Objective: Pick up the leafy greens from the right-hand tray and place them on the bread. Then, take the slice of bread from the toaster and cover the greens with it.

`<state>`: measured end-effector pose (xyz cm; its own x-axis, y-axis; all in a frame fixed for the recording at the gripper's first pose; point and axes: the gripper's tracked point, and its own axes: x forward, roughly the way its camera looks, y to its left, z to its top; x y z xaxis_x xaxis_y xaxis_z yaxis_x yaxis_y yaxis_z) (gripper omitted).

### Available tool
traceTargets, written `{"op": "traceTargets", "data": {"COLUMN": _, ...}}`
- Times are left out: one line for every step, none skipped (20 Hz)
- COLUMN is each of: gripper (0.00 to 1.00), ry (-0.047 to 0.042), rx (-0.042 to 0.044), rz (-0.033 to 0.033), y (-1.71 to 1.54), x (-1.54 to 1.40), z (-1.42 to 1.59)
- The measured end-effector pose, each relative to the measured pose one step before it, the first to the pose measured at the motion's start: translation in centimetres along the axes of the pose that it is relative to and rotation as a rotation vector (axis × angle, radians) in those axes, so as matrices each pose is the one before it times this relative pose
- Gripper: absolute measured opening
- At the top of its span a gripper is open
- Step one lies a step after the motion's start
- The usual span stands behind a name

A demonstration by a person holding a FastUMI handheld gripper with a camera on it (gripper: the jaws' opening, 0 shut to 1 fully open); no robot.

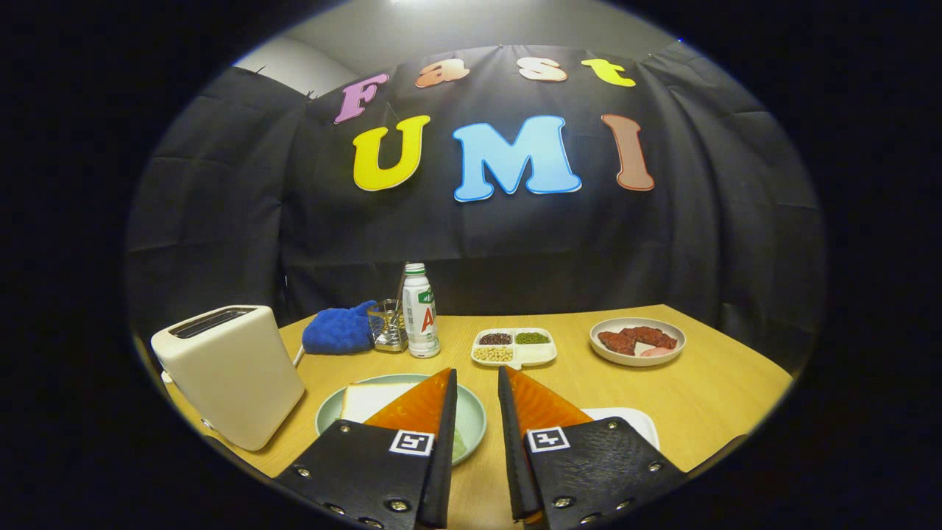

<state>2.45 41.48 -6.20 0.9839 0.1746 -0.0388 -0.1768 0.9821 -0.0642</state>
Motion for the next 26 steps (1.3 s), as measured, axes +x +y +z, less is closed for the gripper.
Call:
{"op": "traceTargets", "data": {"gripper": 0.32, "ry": -0.01435, "rx": -0.01652, "rz": -0.00452, "y": -1.027, "x": -0.534, "z": 0.479}}
{"op": "traceTargets", "data": {"gripper": 0.32, "ry": -0.01245, "rx": -0.01477, "rz": -0.0133, "y": -1.162, "x": -0.568, "z": 0.471}}
{"op": "traceTargets", "data": {"gripper": 0.32, "ry": -0.0125, "rx": -0.01466, "rz": -0.01423, "y": -1.176, "x": -0.454, "z": 0.35}}
{"op": "traceTargets", "data": {"gripper": 0.32, "ry": -0.00922, "rx": -0.00881, "rz": -0.01718, "y": -1.166, "x": -0.493, "z": 0.155}}
{"op": "traceTargets", "data": {"gripper": 0.32, "ry": -0.00968, "rx": -0.00001, "rz": -0.00691, "y": -0.949, "x": -0.439, "z": 0.228}}
{"op": "traceTargets", "data": {"gripper": 0.32, "ry": -0.00781, "rx": 0.00567, "rz": -0.00657, "y": -0.838, "x": -0.407, "z": 0.204}}
{"op": "traceTargets", "data": {"gripper": 0.32, "ry": -0.00348, "rx": 0.00666, "rz": -0.00273, "y": -0.788, "x": -0.336, "z": 0.058}}
{"op": "traceTargets", "data": {"gripper": 0.32, "ry": -0.00471, "rx": 0.00704, "rz": -0.00002, "y": -0.646, "x": -0.209, "z": 0.098}}
{"op": "traceTargets", "data": {"gripper": 0.32, "ry": -0.00191, "rx": 0.00172, "rz": 0.00217, "y": -0.714, "x": -0.172, "z": 0.131}}
{"op": "traceTargets", "data": {"gripper": 0.32, "ry": -0.00137, "rx": 0.00222, "rz": 0.0088, "y": -0.735, "x": -0.017, "z": -0.105}}
{"op": "traceTargets", "data": {"gripper": 0.32, "ry": 0.00345, "rx": 0.00453, "rz": 0.00298, "y": -0.914, "x": 0.048, "z": -0.103}}
{"op": "traceTargets", "data": {"gripper": 0.32, "ry": 0.00418, "rx": 0.00593, "rz": -0.00513, "y": -1.079, "x": 0.03, "z": -0.066}}
{"op": "traceTargets", "data": {"gripper": 0.32, "ry": -0.00129, "rx": 0.00043, "rz": -0.00177, "y": -0.987, "x": 0.083, "z": 0.069}}
{"op": "traceTargets", "data": {"gripper": 0.32, "ry": 0.00396, "rx": -0.00466, "rz": -0.00409, "y": -1.143, "x": -0.013, "z": -0.009}}
{"op": "traceTargets", "data": {"gripper": 0.32, "ry": 0.01164, "rx": -0.00134, "rz": -0.01382, "y": -1.568, "x": 0.02, "z": -0.322}}
{"op": "traceTargets", "data": {"gripper": 0.32, "ry": 0.00249, "rx": 0.01453, "rz": 0.00131, "y": -1.222, "x": 0.108, "z": 0.137}}
{"op": "traceTargets", "data": {"gripper": 0.32, "ry": 0.00201, "rx": 0.02214, "rz": 0.0097, "y": -1.02, "x": 0.031, "z": 0.117}}
{"op": "traceTargets", "data": {"gripper": 0.32, "ry": -0.00363, "rx": 0.01812, "rz": 0.01634, "y": -1.091, "x": 0.048, "z": 0.135}}
{"op": "traceTargets", "data": {"gripper": 0.32, "ry": 0.00371, "rx": 0.0046, "rz": 0.00235, "y": -1.5, "x": 0.076, "z": -0.122}}
{"op": "traceTargets", "data": {"gripper": 0.32, "ry": 0.0075, "rx": -0.01484, "rz": -0.01198, "y": -1.762, "x": -0.101, "z": -0.134}}
{"op": "traceTargets", "data": {"gripper": 0.32, "ry": 0.00578, "rx": -0.02449, "rz": -0.01935, "y": -1.788, "x": -0.15, "z": -0.108}}
{"op": "traceTargets", "data": {"gripper": 0.32, "ry": 0.0028, "rx": -0.02729, "rz": -0.01583, "y": -1.549, "x": -0.149, "z": 0.001}}
{"op": "traceTargets", "data": {"gripper": 0.32, "ry": 0.00209, "rx": -0.02186, "rz": -0.01077, "y": -1.268, "x": -0.139, "z": -0.068}}
{"op": "traceTargets", "data": {"gripper": 0.32, "ry": 0.00486, "rx": -0.0038, "rz": -0.00076, "y": -1.062, "x": -0.252, "z": -0.121}}
{"op": "traceTargets", "data": {"gripper": 0.32, "ry": -0.00249, "rx": 0.01346, "rz": 0.00795, "y": -0.96, "x": -0.213, "z": 0.018}}
{"op": "traceTargets", "data": {"gripper": 0.32, "ry": -0.00998, "rx": 0.02191, "rz": 0.01328, "y": -0.828, "x": -0.192, "z": 0.234}}
